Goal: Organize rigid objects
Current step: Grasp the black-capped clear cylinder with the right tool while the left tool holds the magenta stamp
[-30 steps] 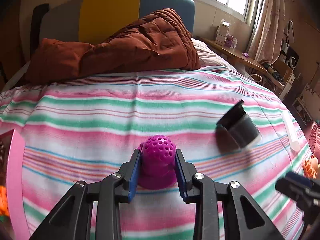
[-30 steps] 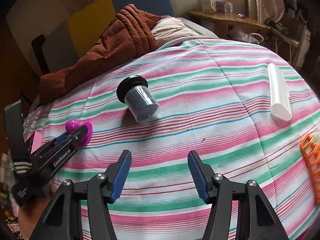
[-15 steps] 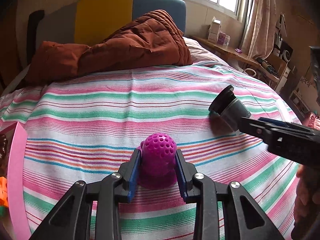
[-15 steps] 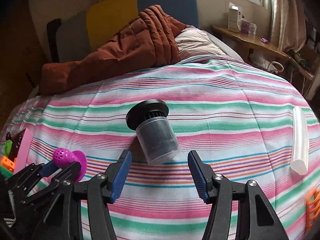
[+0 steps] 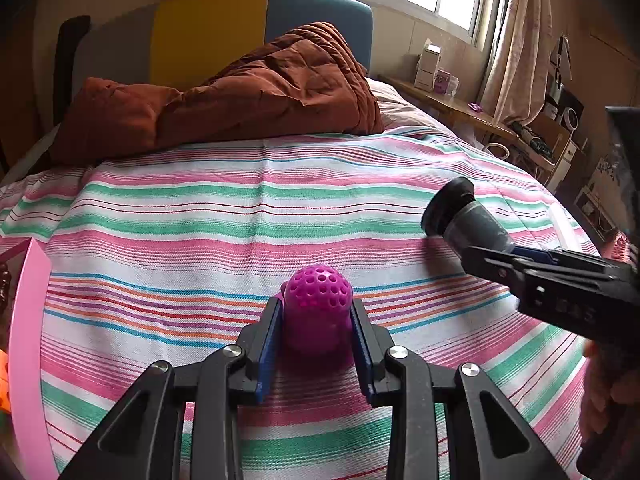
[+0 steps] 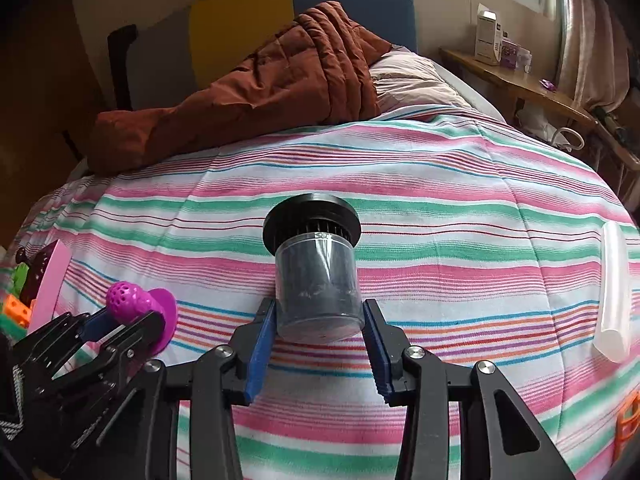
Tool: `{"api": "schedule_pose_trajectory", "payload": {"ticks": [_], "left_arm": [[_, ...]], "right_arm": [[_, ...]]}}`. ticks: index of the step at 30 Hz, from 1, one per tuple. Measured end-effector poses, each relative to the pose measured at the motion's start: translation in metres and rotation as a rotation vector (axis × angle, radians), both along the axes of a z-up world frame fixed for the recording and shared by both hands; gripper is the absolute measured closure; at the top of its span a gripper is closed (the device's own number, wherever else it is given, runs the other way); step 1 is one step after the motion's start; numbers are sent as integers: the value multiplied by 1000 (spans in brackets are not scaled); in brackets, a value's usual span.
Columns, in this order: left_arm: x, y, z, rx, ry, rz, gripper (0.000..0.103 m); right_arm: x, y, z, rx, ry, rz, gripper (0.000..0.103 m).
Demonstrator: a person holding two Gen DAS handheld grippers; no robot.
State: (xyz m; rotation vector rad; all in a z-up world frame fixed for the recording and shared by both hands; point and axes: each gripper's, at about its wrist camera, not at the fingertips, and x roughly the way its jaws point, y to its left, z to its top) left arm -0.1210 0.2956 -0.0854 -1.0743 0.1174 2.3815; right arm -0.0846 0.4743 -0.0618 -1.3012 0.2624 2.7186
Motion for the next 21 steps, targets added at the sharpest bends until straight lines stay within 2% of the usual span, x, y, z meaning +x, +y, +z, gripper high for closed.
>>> {"api": "schedule_pose_trajectory", "payload": {"ticks": [7, 11, 17, 21], "left_arm": [[-1, 0, 0, 7, -5, 1, 70], [-1, 0, 0, 5, -3, 1, 70], [-1, 0, 0, 5, -4, 1, 70], [-1, 0, 0, 0, -1, 1, 70]], "right_arm": [[43, -20, 23, 50, -6, 72, 60], [62, -17, 29, 11, 7, 50, 60], [64, -12, 17, -79, 19, 19, 59], [61, -20, 13, -62, 27, 31, 50]]}}
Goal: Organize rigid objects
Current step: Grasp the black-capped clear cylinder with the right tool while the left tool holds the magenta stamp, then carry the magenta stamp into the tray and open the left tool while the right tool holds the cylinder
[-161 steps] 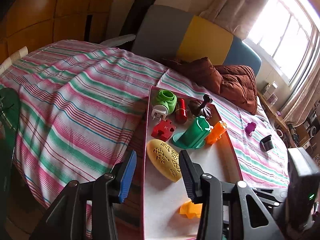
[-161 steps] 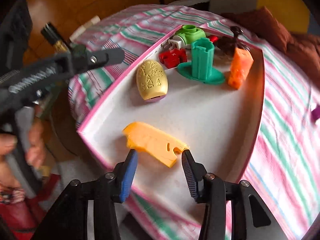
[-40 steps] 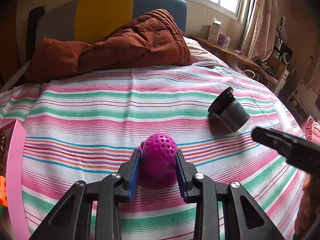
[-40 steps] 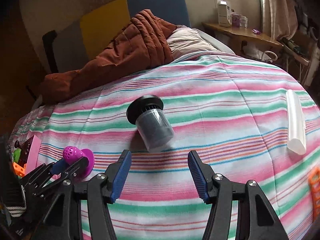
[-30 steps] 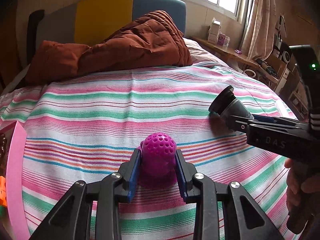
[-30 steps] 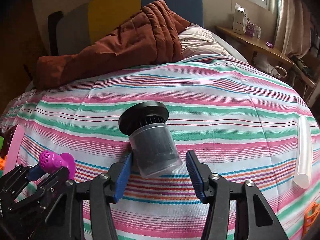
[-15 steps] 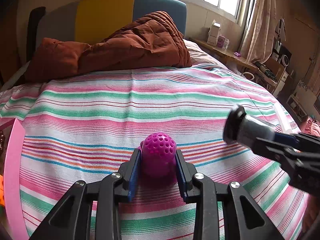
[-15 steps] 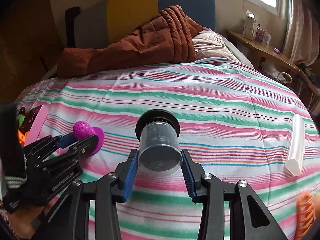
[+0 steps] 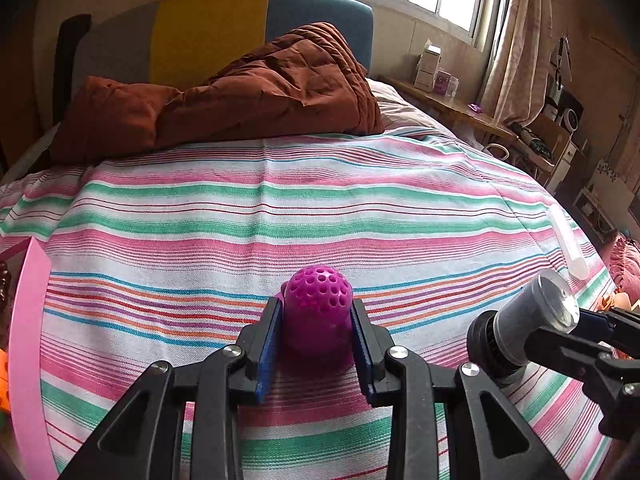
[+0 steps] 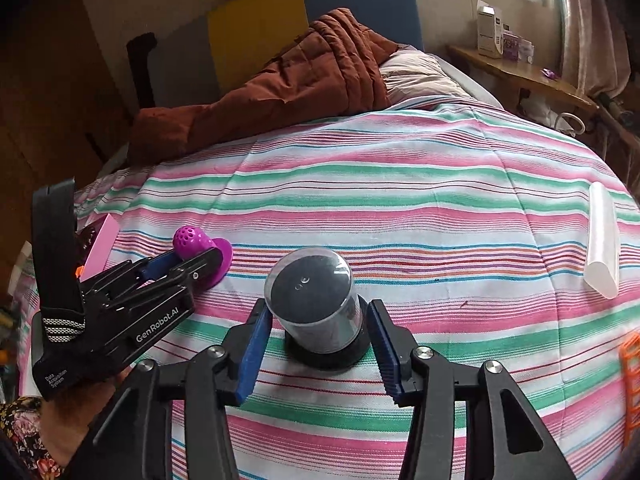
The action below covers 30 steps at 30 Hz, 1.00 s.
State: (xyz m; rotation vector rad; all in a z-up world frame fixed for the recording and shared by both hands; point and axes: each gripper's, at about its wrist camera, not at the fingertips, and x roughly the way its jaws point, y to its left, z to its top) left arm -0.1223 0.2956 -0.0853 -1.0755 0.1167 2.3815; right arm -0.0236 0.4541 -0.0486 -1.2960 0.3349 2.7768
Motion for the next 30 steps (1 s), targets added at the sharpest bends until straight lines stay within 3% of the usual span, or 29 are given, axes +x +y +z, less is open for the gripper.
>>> {"api": "schedule_pose_trajectory", "payload": {"ticks": [4, 5, 6, 17, 23, 30], "left_arm": [[0, 0, 0, 3, -2, 0, 70], [0, 0, 0, 4, -3, 0, 70], [0, 0, 1, 7, -5, 0, 70], [-7, -11, 5, 55, -71, 15, 70], [12, -22, 11, 55, -120, 10, 71], [55, -34, 32, 128, -146, -44, 71]], "right_arm": [[-5, -11, 0, 69, 18, 25, 50], [-6, -13, 0, 89, 17, 27, 58], [-6, -14, 0, 98, 15, 30, 59], [0, -15, 9, 115, 25, 42, 60], [-1, -11, 3, 87, -3, 37, 60], [3, -16, 5, 71, 1, 47, 60]]}}
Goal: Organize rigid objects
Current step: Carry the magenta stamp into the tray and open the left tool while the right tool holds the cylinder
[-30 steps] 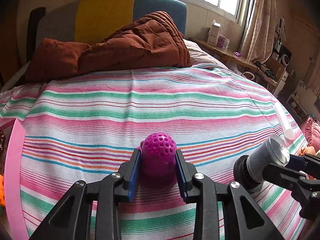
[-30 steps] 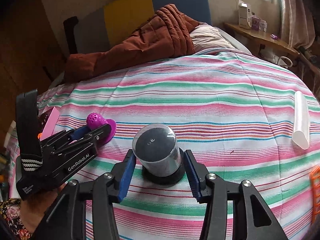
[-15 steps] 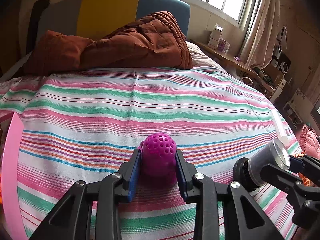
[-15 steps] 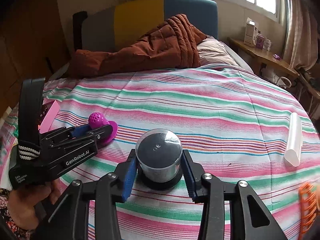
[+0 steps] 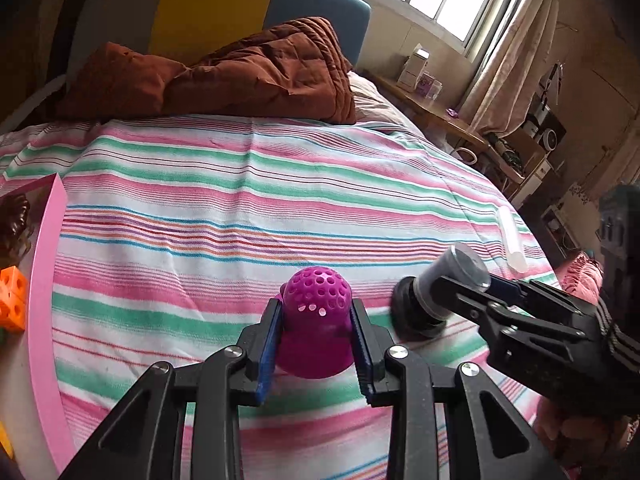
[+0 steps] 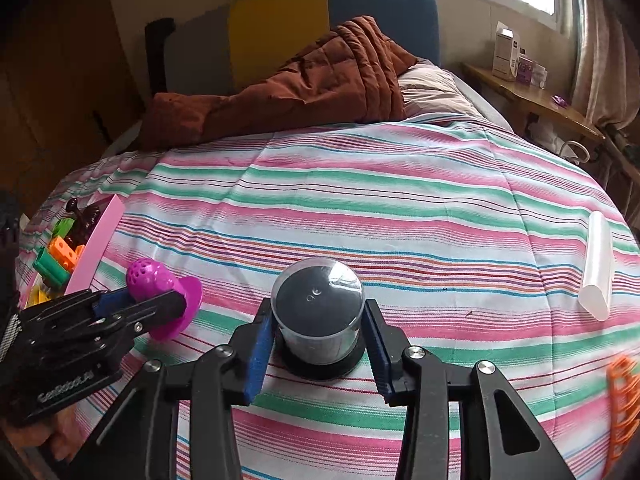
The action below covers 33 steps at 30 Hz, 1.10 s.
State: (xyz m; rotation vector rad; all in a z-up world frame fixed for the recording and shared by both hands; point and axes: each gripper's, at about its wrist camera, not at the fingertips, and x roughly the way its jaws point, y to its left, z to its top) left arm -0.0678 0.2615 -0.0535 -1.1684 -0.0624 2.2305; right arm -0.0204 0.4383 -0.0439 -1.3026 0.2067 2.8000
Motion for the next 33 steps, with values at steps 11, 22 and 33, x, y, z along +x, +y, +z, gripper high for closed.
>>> {"api": "schedule_pose_trajectory", "payload": {"ticks": [11, 22, 33], "left_arm": [[44, -59, 51, 46, 74, -34, 71], [36, -155, 50, 62, 60, 156, 71], [3, -173, 8, -45, -64, 227, 71]], "right_arm": [[5, -2, 2, -37, 4, -4, 60], [10, -13, 5, -48, 16, 11, 60], [10, -15, 5, -52, 12, 17, 60]]}}
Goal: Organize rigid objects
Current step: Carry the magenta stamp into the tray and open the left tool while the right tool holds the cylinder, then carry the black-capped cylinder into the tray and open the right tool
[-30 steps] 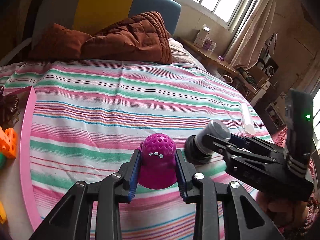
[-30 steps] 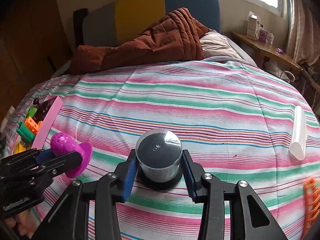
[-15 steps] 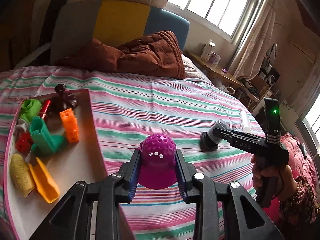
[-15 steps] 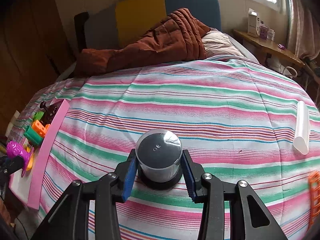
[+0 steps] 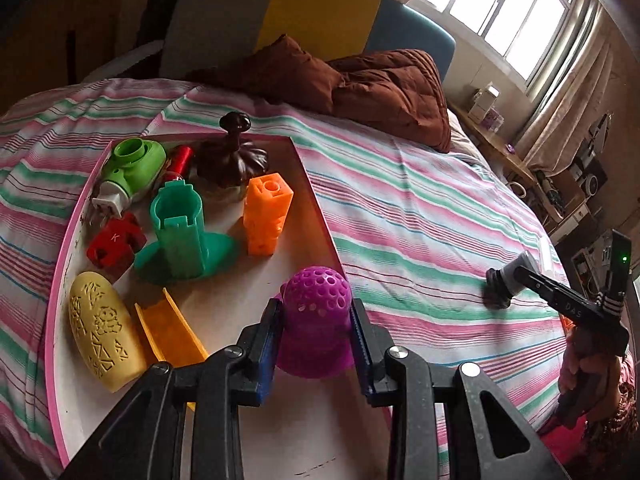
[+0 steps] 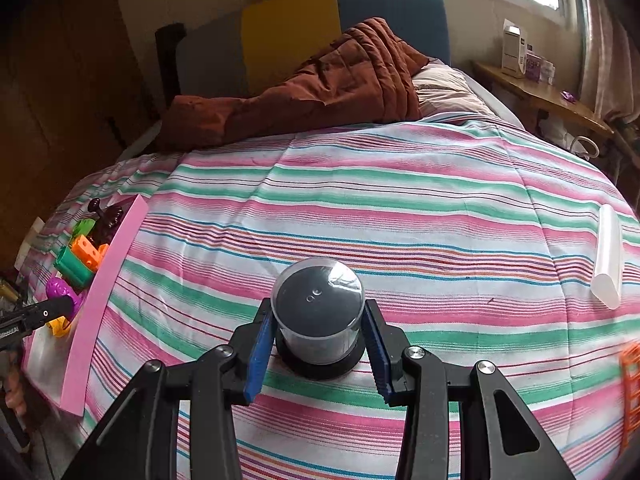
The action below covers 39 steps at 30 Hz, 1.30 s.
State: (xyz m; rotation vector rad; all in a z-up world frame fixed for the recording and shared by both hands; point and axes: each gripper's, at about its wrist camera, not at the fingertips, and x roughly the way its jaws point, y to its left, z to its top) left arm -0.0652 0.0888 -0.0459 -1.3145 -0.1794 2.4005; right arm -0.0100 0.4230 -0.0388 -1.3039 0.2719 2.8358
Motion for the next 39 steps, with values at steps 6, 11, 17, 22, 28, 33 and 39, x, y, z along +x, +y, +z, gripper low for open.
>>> {"api": "schedule_pose_trajectory", "payload": {"ticks": [6, 11, 17, 22, 28, 33, 39], "left_arm": [[-14, 0, -6, -62, -7, 42, 66], [-10, -10, 6, -19, 18, 65, 61], [8, -29, 25, 16, 92, 86, 61], [19, -45, 36, -11, 134, 63, 61], [31, -70, 44, -34, 161, 63, 61], [34, -87, 43, -8, 137, 88, 61], [35, -105, 46, -16, 146, 137, 61]], "right_arm": [[-1, 3, -3, -3, -8, -3, 60], [-1, 3, -4, -2, -11, -1, 60], [0, -1, -2, -7, -13, 7, 60], [2, -12, 6, -18, 1, 32, 60], [6, -38, 25, -76, 8, 96, 60], [15, -77, 38, -124, -4, 175, 60], [29, -135, 45, -150, 0, 287, 60]]}}
